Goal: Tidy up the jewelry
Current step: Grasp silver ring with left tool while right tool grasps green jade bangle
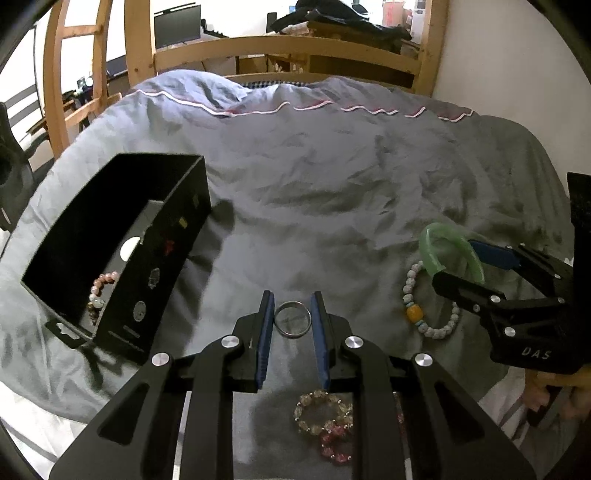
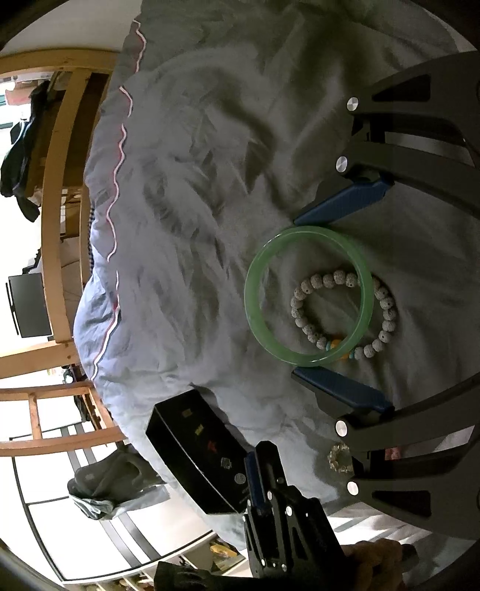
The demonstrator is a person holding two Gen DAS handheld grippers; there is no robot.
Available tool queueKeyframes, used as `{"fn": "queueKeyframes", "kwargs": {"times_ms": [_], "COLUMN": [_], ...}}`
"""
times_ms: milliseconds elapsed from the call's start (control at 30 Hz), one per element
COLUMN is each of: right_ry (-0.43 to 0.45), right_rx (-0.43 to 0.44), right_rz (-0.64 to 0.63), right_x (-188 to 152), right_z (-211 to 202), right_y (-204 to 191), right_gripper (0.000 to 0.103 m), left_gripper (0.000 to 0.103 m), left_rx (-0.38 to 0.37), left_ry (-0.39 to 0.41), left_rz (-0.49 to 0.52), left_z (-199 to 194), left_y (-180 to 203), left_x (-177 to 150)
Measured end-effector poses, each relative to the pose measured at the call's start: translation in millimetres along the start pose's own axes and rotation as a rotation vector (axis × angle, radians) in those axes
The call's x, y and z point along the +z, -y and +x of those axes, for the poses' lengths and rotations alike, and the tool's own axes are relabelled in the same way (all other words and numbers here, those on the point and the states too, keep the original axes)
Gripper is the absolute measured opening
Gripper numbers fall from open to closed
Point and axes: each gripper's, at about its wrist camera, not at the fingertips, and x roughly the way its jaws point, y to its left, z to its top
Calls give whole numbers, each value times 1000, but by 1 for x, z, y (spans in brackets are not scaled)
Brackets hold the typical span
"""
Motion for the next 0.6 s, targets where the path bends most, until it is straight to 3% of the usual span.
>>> {"fn": "queueKeyframes", "kwargs": {"times_ms": [600], "right_ry": [69], "right_rx": [-38], "right_rz": [-51], "right_x": [16], "right_z": [-48], "right_y": [-23], "right_gripper": [75], "left_gripper": [20], "left_rx": [41], "left_ry": [69], "left_rz": [-17], "left_z": [-51], "left_y": [-4], "left_x": [3]}}
